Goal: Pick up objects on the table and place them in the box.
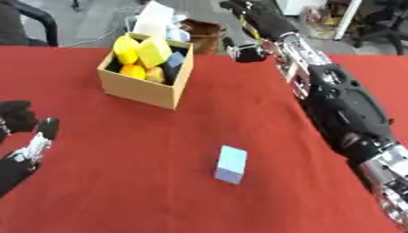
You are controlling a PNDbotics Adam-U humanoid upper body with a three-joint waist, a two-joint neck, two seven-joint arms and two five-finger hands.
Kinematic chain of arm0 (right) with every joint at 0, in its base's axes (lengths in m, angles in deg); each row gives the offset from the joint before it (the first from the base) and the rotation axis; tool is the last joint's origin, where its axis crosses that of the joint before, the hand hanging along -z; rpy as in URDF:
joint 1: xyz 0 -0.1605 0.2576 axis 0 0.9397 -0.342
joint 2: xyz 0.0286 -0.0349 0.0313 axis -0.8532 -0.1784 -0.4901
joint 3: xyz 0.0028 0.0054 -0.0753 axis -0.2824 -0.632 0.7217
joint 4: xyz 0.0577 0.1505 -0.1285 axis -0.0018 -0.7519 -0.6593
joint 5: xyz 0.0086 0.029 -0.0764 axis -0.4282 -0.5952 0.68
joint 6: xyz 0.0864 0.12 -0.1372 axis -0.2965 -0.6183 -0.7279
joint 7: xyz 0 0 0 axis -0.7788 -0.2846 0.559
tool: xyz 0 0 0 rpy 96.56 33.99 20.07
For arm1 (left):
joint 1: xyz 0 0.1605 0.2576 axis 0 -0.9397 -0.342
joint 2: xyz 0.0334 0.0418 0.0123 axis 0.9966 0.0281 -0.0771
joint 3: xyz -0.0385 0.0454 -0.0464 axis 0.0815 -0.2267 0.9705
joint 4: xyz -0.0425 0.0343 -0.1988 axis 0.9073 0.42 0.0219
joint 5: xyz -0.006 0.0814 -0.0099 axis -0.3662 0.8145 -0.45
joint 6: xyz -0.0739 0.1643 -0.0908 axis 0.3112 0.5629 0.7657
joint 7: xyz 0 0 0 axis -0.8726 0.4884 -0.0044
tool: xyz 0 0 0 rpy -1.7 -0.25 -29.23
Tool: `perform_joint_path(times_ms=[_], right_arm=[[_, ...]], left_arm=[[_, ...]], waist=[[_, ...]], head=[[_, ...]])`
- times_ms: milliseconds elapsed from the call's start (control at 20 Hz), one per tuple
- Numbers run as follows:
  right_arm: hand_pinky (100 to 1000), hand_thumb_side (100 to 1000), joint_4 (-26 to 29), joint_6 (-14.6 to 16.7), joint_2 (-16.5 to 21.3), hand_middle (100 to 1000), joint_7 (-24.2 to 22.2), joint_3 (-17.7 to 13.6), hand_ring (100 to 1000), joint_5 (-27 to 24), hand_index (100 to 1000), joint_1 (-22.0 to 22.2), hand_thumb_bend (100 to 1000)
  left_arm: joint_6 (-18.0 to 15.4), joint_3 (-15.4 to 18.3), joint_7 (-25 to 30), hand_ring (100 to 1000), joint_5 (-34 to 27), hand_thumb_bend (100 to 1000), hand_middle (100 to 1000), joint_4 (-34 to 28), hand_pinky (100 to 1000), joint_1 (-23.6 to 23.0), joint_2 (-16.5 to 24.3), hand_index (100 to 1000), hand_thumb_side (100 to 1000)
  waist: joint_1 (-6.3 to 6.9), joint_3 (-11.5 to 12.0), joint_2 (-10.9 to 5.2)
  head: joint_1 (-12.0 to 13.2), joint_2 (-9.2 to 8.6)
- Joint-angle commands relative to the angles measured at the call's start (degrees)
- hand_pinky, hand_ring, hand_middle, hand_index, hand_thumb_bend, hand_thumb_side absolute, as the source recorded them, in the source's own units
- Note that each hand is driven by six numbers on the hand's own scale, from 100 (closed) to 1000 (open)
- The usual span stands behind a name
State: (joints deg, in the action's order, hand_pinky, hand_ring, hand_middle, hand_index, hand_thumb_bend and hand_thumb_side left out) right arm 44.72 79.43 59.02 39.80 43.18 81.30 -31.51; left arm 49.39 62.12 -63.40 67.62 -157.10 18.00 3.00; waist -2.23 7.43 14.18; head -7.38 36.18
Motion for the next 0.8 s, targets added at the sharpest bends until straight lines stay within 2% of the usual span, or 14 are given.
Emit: perform_joint_path(times_ms=[50,450,700,800], right_arm=[[810,311,6.4,3.3,4.1,874,0.1,4.6,816,-3.6,969,0.8,100],[795,396,19.1,11.3,8.7,847,-6.6,6.7,795,-11.5,966,7.8,100],[791,510,24.7,15.3,10.8,843,-11.3,10.0,794,-16.3,968,12.5,100],[791,519,26.3,16.0,11.4,843,-13.4,11.2,794,-18.3,969,13.5,100]], left_arm=[[0.0,0.9,-0.8,604,0.3,523,548,-0.5,652,0.1,1.6,700,406],[0.1,1.1,-1.1,605,0.1,521,548,0.0,652,0.2,1.8,700,407],[0.2,1.1,-1.2,606,-0.2,521,548,0.3,652,0.2,2.0,700,409],[0.2,1.1,-1.3,606,-0.3,520,548,0.5,652,0.2,2.0,700,409]], waist=[[1.05,-0.4,-1.73],[1.24,-1.3,-1.61],[1.40,-1.5,-1.37],[1.43,-1.6,-1.34]], head=[[0.8,0.06],[0.9,-0.03],[0.7,0.01],[0.6,0.05]])
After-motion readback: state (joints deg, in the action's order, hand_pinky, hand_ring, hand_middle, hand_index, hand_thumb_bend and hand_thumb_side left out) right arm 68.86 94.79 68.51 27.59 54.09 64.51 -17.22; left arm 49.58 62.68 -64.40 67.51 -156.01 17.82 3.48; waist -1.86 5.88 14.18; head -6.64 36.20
